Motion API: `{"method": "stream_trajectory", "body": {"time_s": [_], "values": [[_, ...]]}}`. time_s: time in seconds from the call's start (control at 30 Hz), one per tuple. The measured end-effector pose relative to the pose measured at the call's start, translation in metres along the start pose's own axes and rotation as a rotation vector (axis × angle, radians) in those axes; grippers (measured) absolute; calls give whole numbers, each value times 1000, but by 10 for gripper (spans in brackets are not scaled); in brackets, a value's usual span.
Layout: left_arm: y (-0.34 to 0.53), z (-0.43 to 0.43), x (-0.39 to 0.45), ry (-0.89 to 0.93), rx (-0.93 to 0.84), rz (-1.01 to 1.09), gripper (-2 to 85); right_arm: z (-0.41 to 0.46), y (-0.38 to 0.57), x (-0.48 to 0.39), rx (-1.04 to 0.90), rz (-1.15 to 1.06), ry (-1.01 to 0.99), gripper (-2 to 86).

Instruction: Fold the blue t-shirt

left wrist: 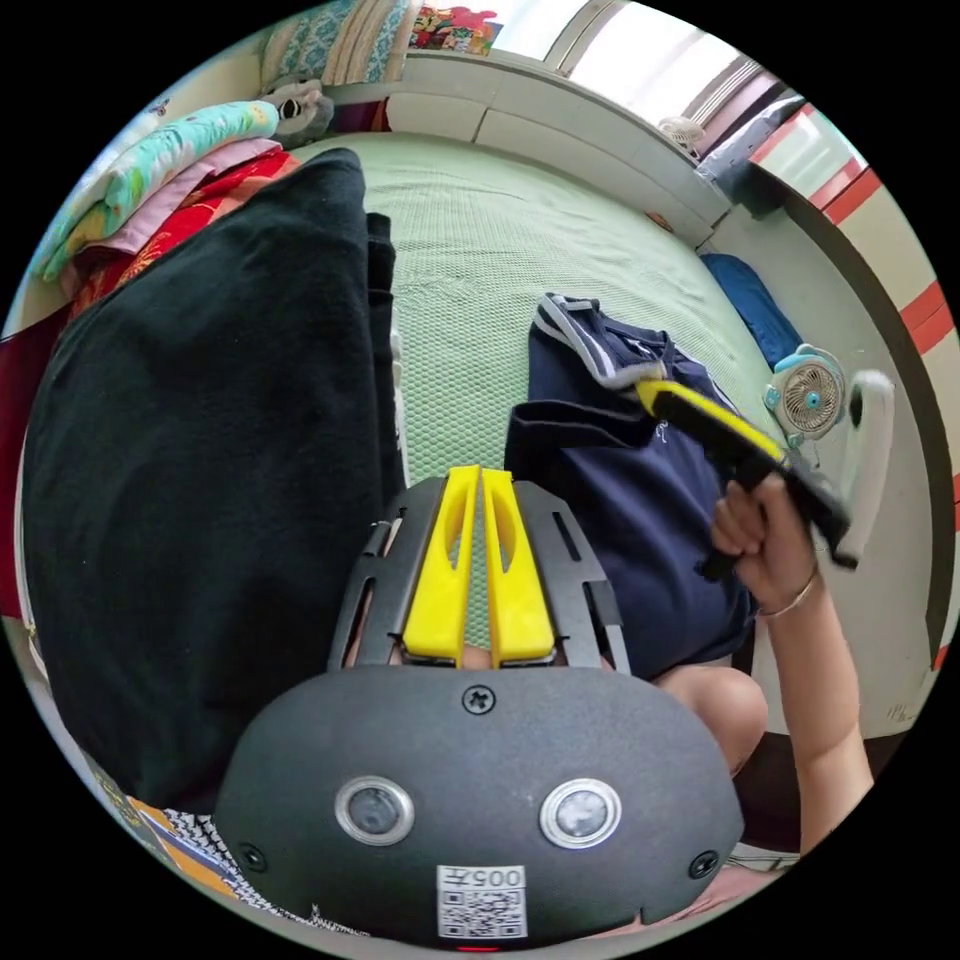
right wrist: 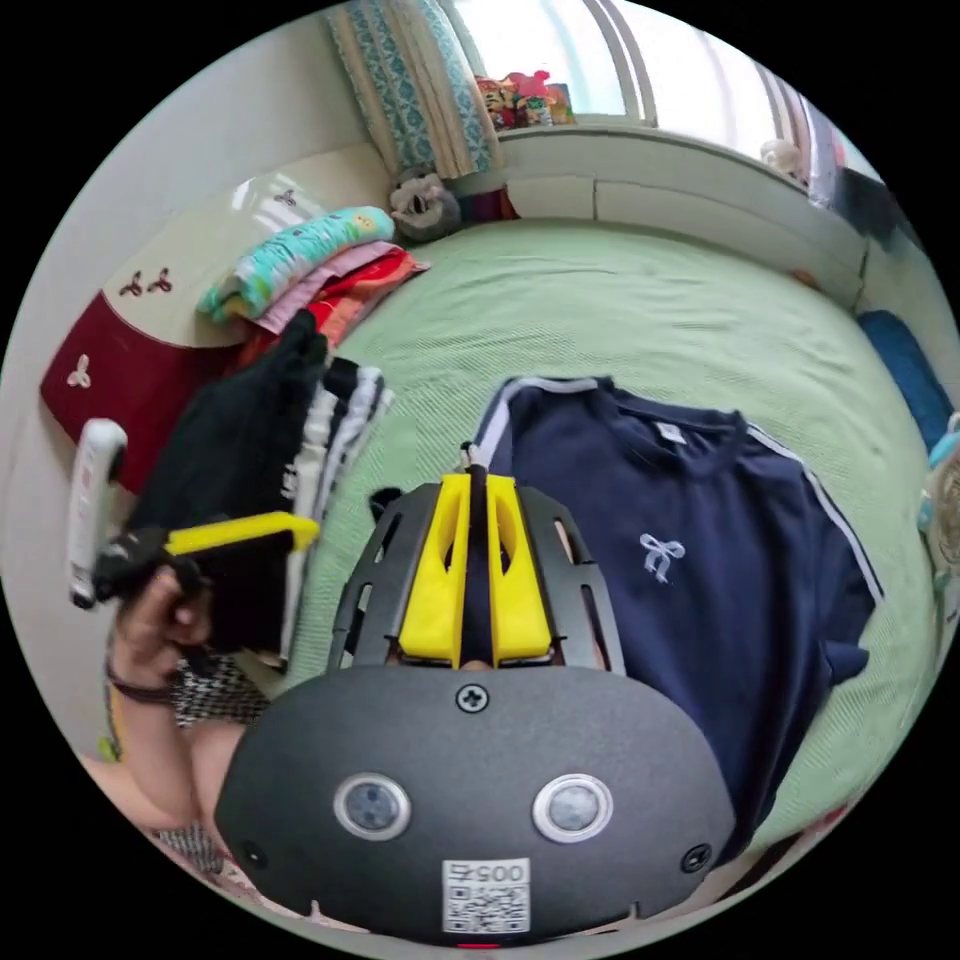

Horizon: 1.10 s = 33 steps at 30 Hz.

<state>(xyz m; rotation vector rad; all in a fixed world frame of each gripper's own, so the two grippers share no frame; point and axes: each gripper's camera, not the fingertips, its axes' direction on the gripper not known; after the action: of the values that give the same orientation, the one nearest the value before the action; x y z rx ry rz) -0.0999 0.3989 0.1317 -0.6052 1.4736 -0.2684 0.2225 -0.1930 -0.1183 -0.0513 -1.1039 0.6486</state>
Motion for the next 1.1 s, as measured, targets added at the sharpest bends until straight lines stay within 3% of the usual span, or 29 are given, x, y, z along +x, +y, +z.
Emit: {"method": "stream_trajectory", "body": {"time_s": [0.17,0.53,0.8,0.9,1.1], "values": [[-2,21,17,24,-37,15,54,31,43,30,-199,78,125,59],[-13,55,60,15,-44,67,90,-21,43,62,63,180,82,90],[-22,81,86,44,-26,93,90,15,32,28,-3,-78,-18,77],[-24,92,98,26,-43,122,87,33,29,29,-70,-83,-100,81],[-23,123,120,-38,-149,194,86,46,28,64,-26,57,215,79]]}}
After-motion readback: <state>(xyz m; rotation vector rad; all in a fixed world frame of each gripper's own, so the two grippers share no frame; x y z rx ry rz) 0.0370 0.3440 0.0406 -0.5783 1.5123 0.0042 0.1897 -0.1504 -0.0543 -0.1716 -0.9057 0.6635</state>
